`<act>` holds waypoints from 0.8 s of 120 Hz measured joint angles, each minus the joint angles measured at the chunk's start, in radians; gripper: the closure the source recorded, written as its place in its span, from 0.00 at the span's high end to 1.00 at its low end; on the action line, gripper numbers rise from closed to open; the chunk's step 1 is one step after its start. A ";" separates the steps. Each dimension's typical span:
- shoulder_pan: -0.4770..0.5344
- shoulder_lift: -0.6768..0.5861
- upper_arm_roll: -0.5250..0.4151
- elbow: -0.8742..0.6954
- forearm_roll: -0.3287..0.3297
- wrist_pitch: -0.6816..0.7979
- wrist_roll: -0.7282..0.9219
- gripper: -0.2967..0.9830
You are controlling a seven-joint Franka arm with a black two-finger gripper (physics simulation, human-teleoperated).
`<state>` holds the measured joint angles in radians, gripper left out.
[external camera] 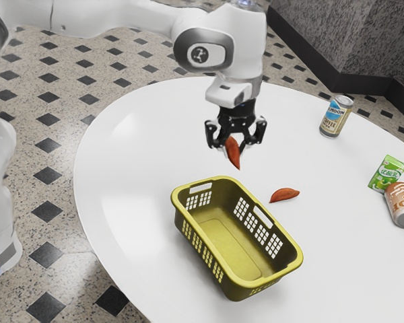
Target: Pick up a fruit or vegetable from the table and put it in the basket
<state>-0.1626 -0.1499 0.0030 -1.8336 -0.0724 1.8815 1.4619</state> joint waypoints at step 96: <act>-0.113 -0.109 -0.143 -0.181 -0.021 0.048 -0.054 0.35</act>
<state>-0.2751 -0.2591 -0.1397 -2.0146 -0.0934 1.9293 1.4076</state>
